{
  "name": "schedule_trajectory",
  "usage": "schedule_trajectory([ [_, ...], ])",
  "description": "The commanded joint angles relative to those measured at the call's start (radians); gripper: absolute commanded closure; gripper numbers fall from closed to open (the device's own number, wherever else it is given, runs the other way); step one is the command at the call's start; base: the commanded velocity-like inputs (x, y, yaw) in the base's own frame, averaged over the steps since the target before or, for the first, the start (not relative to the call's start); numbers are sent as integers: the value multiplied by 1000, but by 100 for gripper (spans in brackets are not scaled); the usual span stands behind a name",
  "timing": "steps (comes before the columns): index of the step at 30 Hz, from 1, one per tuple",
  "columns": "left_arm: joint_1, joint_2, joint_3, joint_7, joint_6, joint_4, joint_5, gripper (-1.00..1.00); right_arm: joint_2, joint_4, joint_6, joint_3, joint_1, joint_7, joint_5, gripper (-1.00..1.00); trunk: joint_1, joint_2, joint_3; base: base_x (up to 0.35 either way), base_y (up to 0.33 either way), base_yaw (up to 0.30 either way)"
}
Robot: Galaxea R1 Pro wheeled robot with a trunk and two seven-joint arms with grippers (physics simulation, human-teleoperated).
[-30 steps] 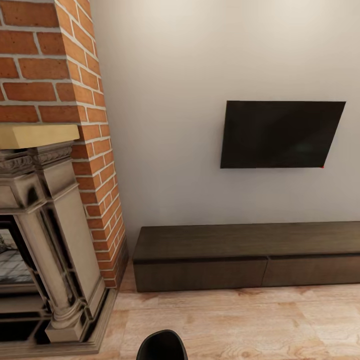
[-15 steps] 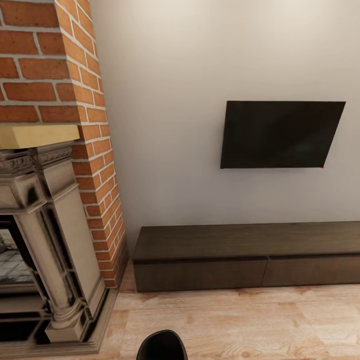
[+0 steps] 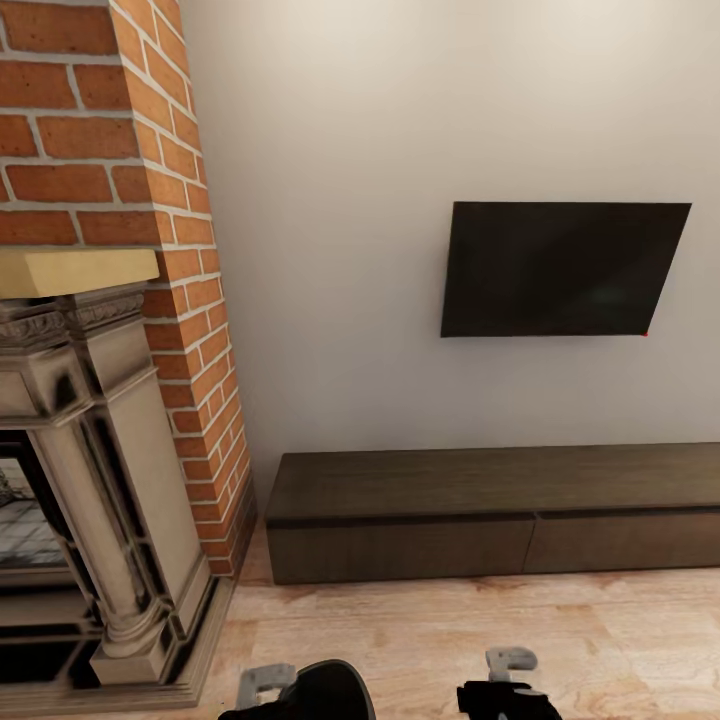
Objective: Place each of the two pumpkins and all three candles from the living room inside a cabinet in the living room (use any cabinet), then make sure every cabinet is closed, and position the cauldron so it is next to a table in the living room.
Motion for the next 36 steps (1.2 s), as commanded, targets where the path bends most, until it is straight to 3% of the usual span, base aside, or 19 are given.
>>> schedule_trajectory([
  [1, 0, -4, -1, 37, 8, -39, 8, -100, 1, -3, 19, 0, -25, -4, 0, -100, 0, -1, -1, 0, 0, 0],
  [5, -18, -9, -4, 151, 14, -140, 10, -100, 4, -8, 79, 4, -127, -4, 0, -100, 0, -1, -1, 0, 0, 0],
  [9, -40, -9, -4, 183, 15, -147, 11, -100, 8, -6, 152, 5, -172, -2, -2, -100, 0, -1, -1, 0, 0, 0],
  [15, -43, -9, 6, 184, -1, -102, 27, -100, 9, -1, 163, 4, -181, -2, 0, -100, 0, -1, -1, 0, 0, 0],
  [20, -43, -9, 11, 188, -159, 19, 44, -100, 11, 16, 143, 4, -182, -1, -1, -100, 0, -1, -1, 0, 0, 0],
  [23, -43, -9, 10, 190, -218, 54, 44, -100, 23, 42, 135, 4, -182, 3, -2, -100, 0, -1, -1, 0, 0, 0],
  [26, -43, -9, 12, 188, -232, 61, 44, -100, 24, 71, 110, 3, -182, 4, -2, -100, 0, -1, -1, 0, 0, 0],
  [36, -40, -9, -27, 187, -252, 5, 34, -100, 80, 14, 115, -5, -201, 10, 6, -100, 0, -1, -1, 0, 0, 0],
])
